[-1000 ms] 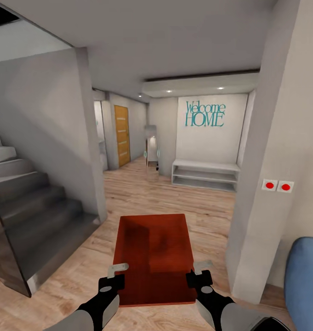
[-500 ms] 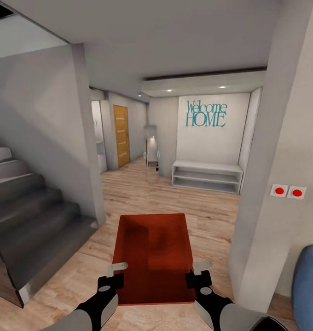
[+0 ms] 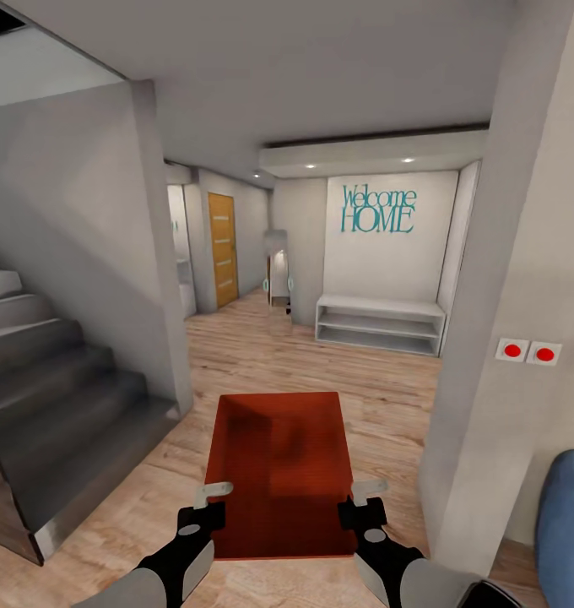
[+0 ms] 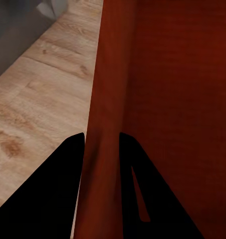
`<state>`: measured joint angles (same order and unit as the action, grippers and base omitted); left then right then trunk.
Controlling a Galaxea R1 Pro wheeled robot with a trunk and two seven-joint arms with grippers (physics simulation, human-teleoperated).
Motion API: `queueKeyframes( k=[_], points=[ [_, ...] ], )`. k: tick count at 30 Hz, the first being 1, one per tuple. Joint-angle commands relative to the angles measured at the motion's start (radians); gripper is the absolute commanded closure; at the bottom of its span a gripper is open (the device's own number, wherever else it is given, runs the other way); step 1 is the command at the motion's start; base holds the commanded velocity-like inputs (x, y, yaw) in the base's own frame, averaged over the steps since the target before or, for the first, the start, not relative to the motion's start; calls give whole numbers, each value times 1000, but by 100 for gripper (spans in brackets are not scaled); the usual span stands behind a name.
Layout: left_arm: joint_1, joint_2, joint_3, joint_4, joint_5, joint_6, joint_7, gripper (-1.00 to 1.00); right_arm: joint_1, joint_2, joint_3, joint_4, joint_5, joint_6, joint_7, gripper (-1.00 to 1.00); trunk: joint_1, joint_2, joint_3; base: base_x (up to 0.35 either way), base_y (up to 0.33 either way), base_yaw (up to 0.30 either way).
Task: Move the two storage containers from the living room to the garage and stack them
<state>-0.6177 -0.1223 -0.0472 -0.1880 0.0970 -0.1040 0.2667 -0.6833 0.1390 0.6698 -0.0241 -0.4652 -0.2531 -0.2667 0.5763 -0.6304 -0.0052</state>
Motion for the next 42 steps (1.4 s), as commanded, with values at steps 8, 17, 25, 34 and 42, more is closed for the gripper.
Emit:
queueKeyframes(
  k=[8,17,25,34,42],
  points=[
    [0,0,-1,1,4,-3,9,100,0,8,70,2,-73,-2,3,100,0,-1,0,44,0,0],
    [0,0,-14,1,12,-3,11,100,-1,10,150,12,-159,-11,7,100,0,-1,0,288,0,0],
    [0,0,49,1,-34,-3,26,100,-1,10,-215,-3,211,10,33,100,0,-1,0,319,0,0],
    [0,0,49,1,-34,-3,26,100,0,10,-215,-3,211,9,34,100,0,-1,0,318,0,0],
    [0,0,50,1,-34,-3,26,100,0,10,-215,-3,211,9,33,100,0,-1,0,318,0,0]
  ],
)
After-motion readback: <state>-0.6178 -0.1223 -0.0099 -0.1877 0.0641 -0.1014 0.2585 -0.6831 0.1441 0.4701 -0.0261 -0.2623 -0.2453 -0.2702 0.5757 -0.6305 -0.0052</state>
